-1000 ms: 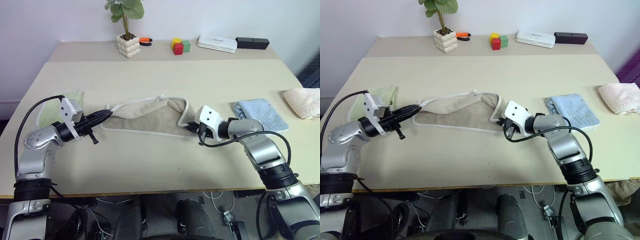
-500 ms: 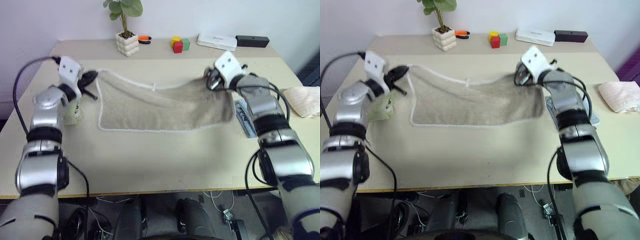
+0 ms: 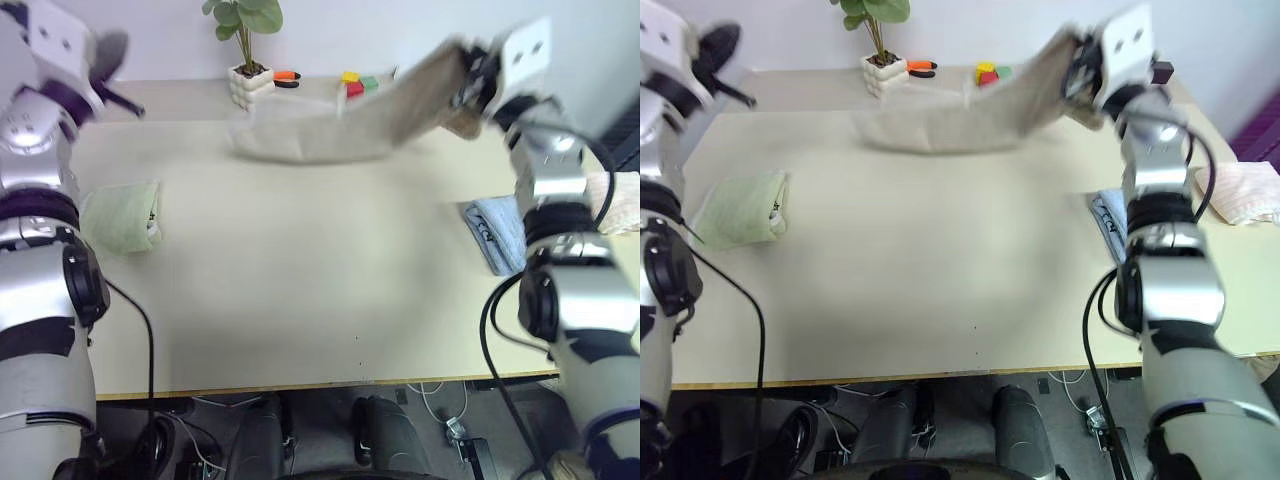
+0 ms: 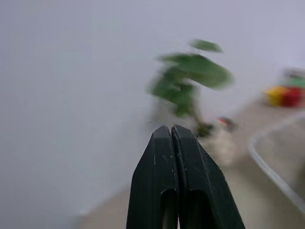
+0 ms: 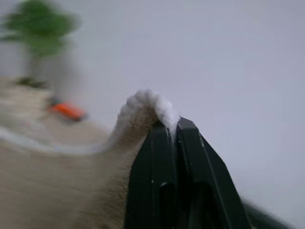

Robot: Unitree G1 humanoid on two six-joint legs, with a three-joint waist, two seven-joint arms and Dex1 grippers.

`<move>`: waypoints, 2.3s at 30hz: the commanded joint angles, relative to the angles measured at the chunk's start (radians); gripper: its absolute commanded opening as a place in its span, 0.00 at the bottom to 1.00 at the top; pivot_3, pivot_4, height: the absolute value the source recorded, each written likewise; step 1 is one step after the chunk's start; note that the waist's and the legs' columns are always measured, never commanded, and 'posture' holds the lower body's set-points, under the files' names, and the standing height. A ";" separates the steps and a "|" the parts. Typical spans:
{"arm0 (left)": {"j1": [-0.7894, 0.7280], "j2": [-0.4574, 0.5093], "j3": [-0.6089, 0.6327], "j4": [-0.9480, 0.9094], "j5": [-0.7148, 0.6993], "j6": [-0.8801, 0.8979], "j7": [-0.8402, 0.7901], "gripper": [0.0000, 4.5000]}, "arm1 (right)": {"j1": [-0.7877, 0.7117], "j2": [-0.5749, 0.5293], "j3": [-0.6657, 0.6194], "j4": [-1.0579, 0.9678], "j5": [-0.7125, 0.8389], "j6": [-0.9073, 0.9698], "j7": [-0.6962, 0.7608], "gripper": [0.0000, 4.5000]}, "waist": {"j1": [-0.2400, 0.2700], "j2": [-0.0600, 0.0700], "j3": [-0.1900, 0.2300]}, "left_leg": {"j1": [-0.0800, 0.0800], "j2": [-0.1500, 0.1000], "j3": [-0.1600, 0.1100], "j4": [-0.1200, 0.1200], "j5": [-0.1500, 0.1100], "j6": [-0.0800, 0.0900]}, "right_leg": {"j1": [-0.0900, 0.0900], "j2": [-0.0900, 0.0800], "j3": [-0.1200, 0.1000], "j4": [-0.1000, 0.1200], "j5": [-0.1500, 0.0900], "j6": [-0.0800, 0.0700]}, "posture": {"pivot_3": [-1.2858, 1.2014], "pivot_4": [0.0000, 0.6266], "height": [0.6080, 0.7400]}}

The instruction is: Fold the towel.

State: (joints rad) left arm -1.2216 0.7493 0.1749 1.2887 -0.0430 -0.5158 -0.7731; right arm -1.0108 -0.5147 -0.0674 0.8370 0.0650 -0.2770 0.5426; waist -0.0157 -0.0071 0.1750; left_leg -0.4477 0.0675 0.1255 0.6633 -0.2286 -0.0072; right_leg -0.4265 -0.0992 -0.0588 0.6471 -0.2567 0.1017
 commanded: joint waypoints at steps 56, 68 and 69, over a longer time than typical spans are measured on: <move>0.165 -0.266 -0.208 -0.044 0.073 -0.019 -0.494 0.99 | 1.037 -0.576 -0.101 -1.314 0.490 0.845 0.690 0.00 | 0.030 -0.009 -0.002 | 0.001 0.000 -0.002 0.005 -0.006 0.010 | 0.002 -0.001 0.001 0.001 0.001 -0.002 | 0.52 0.24 0.96; 0.172 -0.347 -0.283 -0.003 0.184 0.023 -0.409 0.99 | 1.021 -0.558 -0.095 -1.324 0.491 0.859 0.647 0.00 | 0.030 -0.009 -0.002 | 0.001 0.000 -0.003 0.005 -0.006 0.010 | 0.002 -0.001 0.001 0.001 0.001 -0.002 | 0.52 0.24 0.96; 0.170 -0.351 -0.277 0.001 0.176 0.043 -0.425 0.99 | 1.023 -0.558 -0.096 -1.326 0.492 0.860 0.646 0.00 | 0.029 -0.009 -0.002 | 0.001 0.000 -0.003 0.005 -0.006 0.010 | 0.002 -0.001 0.001 0.001 0.001 -0.002 | 0.52 0.24 0.96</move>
State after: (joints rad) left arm -1.0398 0.4013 -0.0963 1.2889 0.1264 -0.4933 -1.1696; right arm 0.0216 -1.0772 -0.1605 -0.4622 0.5479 0.5837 1.1914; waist 0.0136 -0.0165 0.1728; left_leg -0.4466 0.0674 0.1225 0.6682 -0.2347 0.0028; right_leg -0.4247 -0.0998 -0.0577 0.6483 -0.2561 0.1002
